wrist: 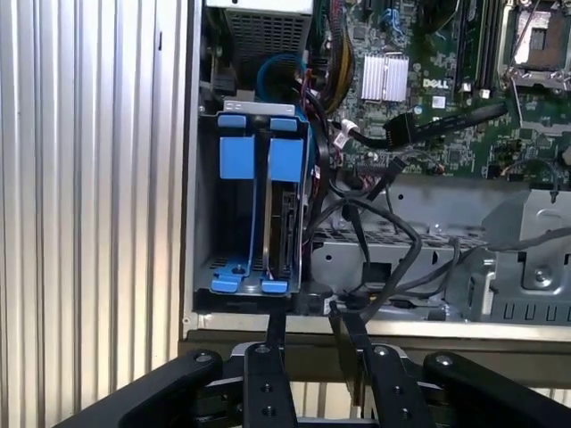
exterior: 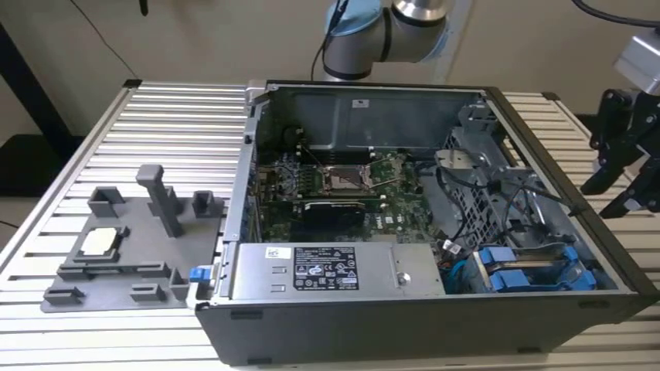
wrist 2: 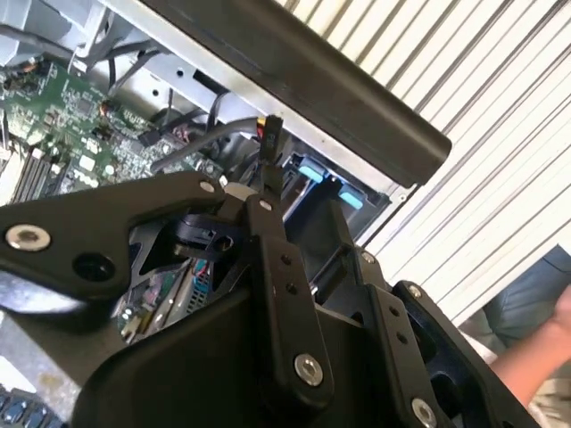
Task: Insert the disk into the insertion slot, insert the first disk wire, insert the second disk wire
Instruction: 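Insert the first disk wire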
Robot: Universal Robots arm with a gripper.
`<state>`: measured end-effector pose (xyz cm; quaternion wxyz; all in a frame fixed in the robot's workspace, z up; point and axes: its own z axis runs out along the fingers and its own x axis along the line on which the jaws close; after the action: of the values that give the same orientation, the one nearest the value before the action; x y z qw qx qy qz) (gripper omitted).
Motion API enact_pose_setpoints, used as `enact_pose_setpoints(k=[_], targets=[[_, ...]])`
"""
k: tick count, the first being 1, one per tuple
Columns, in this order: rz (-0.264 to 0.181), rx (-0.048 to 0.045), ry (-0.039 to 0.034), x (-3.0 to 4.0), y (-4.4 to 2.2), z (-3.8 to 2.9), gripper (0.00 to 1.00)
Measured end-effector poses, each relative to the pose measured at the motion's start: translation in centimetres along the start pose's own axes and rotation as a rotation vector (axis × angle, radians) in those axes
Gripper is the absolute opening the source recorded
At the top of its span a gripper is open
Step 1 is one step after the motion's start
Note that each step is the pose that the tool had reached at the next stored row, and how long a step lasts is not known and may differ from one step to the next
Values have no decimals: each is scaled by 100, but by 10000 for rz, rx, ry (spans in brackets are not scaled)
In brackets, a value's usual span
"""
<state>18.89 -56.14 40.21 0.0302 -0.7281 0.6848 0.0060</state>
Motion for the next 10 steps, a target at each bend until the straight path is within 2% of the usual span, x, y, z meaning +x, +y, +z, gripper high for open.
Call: enact_pose_setpoints(k=[5,10], targets=[[-432,-15,-90,1,-5,22,38],[-613,-25,-99,3,-17,44,38]])
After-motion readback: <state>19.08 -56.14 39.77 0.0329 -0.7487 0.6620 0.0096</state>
